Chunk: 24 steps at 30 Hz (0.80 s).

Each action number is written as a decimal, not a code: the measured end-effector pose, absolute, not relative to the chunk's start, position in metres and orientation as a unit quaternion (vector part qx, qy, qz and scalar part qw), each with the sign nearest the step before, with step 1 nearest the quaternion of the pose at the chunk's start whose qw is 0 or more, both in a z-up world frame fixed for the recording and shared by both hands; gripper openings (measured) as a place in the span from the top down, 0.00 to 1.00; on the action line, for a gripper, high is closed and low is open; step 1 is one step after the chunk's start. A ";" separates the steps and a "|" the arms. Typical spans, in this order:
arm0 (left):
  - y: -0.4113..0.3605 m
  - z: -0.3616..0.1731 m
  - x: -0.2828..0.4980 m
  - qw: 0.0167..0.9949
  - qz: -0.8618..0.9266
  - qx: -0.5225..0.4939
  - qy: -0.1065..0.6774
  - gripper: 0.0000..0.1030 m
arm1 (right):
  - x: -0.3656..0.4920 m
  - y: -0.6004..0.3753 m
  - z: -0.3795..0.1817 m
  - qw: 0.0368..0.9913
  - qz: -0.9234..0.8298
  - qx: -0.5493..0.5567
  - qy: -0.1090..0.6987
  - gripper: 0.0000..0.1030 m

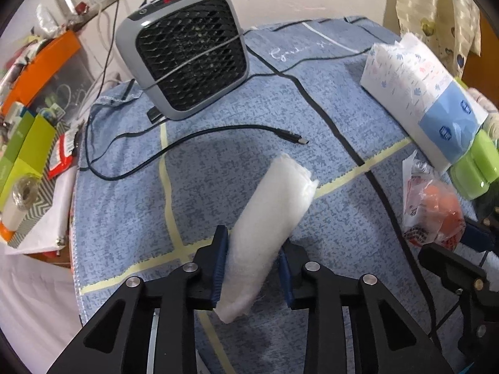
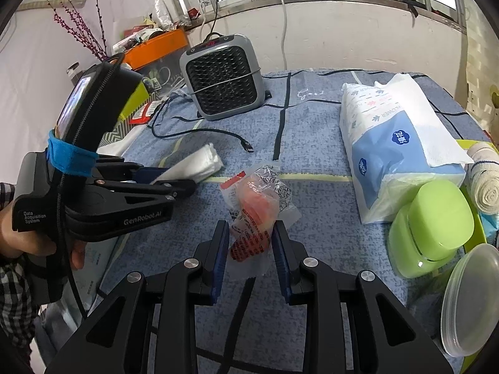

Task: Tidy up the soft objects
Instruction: 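Grasp the white rolled cloth with the left tool while the right holds the bag, then carry the clear bag and white rolled cloth over the yellow box lid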

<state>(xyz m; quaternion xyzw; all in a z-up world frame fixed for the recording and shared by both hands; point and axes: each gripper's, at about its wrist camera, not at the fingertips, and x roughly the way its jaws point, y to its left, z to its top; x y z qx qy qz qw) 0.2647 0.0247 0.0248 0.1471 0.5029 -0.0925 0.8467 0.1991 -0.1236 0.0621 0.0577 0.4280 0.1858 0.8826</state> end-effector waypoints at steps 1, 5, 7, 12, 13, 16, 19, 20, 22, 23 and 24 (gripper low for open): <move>0.025 0.026 0.264 0.847 -0.096 0.142 0.502 0.76 | 0.199 -0.124 0.062 0.883 0.186 0.058 0.428 0.72; 0.019 0.030 0.257 0.851 -0.101 0.141 0.495 0.76 | 0.198 -0.124 0.063 0.884 0.186 0.056 0.426 0.72; 0.017 0.032 0.253 0.854 -0.105 0.132 0.492 0.76 | 0.196 -0.124 0.066 0.886 0.185 0.054 0.422 0.72; 0.010 0.041 0.240 0.863 -0.111 0.123 0.478 0.76 | 0.189 -0.131 0.071 0.891 0.177 0.051 0.416 0.72; 0.009 0.042 0.238 0.864 -0.113 0.121 0.475 0.76 | 0.187 -0.133 0.072 0.892 0.175 0.050 0.414 0.72; 0.004 0.049 0.229 0.869 -0.118 0.117 0.466 0.76 | 0.183 -0.138 0.076 0.895 0.169 0.050 0.410 0.72; 0.001 0.055 0.220 0.876 -0.121 0.109 0.454 0.76 | 0.178 -0.143 0.079 0.897 0.164 0.048 0.408 0.72; 0.001 0.057 0.218 0.877 -0.124 0.104 0.452 0.76 | 0.176 -0.144 0.080 0.898 0.163 0.048 0.407 0.72; -0.001 0.061 0.212 0.881 -0.127 0.103 0.445 0.76 | 0.172 -0.147 0.082 0.899 0.159 0.045 0.404 0.72; -0.002 0.062 0.209 0.882 -0.126 0.103 0.442 0.76 | 0.171 -0.148 0.083 0.900 0.158 0.045 0.404 0.72; -0.002 0.063 0.206 0.883 -0.129 0.102 0.440 0.76 | 0.170 -0.149 0.083 0.900 0.157 0.045 0.404 0.72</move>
